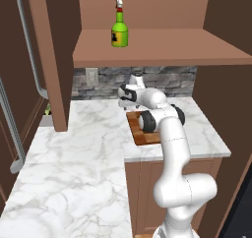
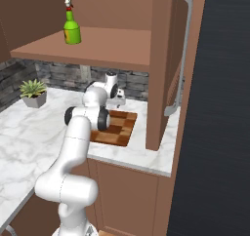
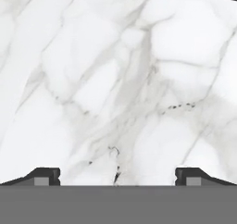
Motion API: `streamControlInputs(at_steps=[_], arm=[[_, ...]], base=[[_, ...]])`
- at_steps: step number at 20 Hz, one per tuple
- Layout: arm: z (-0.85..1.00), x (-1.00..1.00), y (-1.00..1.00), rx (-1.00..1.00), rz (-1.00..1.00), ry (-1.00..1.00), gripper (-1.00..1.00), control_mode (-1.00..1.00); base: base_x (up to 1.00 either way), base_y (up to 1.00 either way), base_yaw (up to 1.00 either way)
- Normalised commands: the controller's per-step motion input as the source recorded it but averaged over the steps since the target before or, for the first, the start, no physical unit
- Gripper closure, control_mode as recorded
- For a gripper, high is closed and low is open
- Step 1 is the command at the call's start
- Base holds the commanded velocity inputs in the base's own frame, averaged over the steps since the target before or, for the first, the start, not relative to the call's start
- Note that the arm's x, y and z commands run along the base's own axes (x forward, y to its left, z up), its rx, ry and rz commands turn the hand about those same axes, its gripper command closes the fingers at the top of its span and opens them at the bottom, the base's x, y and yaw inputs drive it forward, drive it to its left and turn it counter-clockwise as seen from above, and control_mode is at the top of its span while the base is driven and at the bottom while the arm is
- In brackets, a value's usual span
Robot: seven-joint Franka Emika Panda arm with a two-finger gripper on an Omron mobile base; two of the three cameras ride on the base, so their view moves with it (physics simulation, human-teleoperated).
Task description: Move the cutting board and knife to the sink. Then move spray from the cabinet to the counter.
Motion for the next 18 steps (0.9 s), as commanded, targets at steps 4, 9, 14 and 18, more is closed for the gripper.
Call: streamControlInputs(at_steps=[4, 9, 14, 18], arm=[[-0.43, -0.88, 0.0, 0.0, 0.01, 0.03, -1.0, -1.0], [-0.67, -0.7, 0.0, 0.0, 0.03, 0.0, -1.0, -1.0], [-0.93, -0.77, -0.1, 0.0, 0.07, 0.0, -1.0, -1.0], [-0.56, -1.0, -0.43, 0.0, 0.04, 0.0, -1.0, -1.0]], base=[[0.0, 0.0, 0.0], [0.0, 0.0, 0.0], [0.0, 0.0, 0.0], [0.0, 0.0, 0.0]])
